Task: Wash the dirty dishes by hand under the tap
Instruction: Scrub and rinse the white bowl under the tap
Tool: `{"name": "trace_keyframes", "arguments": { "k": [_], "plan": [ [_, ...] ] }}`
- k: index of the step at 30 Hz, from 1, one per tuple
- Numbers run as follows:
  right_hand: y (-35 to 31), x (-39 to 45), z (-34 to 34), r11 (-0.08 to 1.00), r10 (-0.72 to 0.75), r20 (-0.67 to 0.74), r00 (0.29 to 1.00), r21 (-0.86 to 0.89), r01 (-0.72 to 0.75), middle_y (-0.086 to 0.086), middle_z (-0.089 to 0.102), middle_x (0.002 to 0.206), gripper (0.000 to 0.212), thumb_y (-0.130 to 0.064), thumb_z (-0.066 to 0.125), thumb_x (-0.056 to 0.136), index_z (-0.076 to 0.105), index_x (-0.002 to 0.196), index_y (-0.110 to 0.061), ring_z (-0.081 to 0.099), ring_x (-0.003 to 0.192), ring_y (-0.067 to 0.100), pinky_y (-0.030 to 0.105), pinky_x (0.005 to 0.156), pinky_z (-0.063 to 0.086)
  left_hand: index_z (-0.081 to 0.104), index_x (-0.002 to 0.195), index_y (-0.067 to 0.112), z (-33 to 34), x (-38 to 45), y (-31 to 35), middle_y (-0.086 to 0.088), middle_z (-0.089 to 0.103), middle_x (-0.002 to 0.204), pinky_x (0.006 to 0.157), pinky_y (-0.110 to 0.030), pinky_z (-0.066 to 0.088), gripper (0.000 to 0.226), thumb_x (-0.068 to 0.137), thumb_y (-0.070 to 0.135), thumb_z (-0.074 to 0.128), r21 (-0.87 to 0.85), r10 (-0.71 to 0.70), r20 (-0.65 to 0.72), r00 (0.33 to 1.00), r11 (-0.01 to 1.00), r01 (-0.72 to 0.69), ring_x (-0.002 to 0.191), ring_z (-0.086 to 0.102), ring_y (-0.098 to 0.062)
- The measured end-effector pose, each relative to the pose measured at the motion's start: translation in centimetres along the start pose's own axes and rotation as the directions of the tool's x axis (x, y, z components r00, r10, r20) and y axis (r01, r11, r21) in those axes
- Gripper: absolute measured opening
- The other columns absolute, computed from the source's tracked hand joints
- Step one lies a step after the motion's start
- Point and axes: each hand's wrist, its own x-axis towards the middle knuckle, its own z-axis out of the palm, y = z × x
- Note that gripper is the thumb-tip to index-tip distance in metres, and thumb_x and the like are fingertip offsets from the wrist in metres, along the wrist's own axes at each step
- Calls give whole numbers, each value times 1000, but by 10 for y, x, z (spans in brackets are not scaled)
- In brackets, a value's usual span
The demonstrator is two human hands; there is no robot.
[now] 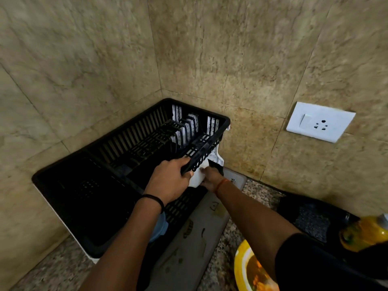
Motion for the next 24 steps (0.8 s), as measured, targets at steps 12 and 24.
{"name": "trace_keyframes", "arguments": {
  "k": [12, 24],
  "plan": [
    [20, 11, 24, 418, -291, 15, 957, -898, 141, 25, 6, 159, 83, -31, 58, 93, 8, 152, 0, 8, 148, 38, 43, 118, 15, 58, 127, 30, 2, 0, -1, -1, 67, 96, 75, -22, 43, 36, 91, 31, 57, -14, -12, -8, 1000, 1000, 12, 92, 61, -20],
    [42, 1, 2, -303, -192, 373, 908, -902, 307, 9, 12, 160, 84, -38, 62, 87, 14, 154, -20, 12, 147, 33, 60, 114, 22, 55, 133, 29, 3, -2, 1, -3, 67, 120, 93, -30, 48, 43, 90, 31, 58, -1, -36, -32, 999, 999, 36, 111, 60, -24]
  ]
}}
